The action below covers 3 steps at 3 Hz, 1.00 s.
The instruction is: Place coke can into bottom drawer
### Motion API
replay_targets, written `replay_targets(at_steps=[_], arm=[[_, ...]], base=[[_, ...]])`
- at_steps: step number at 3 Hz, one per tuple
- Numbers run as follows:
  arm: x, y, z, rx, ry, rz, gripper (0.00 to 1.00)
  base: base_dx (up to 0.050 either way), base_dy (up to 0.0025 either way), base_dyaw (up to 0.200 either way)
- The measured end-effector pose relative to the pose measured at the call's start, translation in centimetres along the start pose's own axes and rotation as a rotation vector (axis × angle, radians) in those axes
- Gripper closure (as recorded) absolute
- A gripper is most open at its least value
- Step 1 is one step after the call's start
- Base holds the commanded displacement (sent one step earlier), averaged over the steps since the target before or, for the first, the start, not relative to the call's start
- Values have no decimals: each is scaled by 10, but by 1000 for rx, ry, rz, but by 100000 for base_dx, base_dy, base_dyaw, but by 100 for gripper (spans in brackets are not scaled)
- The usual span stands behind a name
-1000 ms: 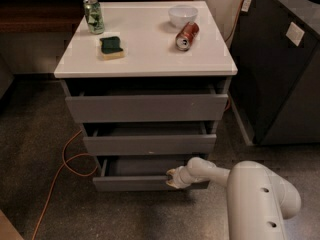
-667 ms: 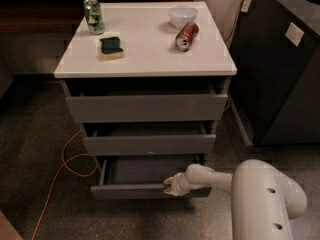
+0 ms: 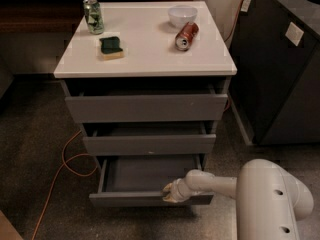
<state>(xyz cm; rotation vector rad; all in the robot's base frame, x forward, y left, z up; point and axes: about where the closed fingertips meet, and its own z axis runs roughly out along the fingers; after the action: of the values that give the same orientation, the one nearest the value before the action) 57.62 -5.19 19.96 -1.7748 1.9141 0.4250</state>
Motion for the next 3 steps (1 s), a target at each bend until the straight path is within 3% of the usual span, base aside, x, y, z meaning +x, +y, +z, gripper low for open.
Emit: replay_targets(at_steps=[3], arm=[[0, 0, 0, 0, 0, 0, 100]], base=[[0, 0, 0]])
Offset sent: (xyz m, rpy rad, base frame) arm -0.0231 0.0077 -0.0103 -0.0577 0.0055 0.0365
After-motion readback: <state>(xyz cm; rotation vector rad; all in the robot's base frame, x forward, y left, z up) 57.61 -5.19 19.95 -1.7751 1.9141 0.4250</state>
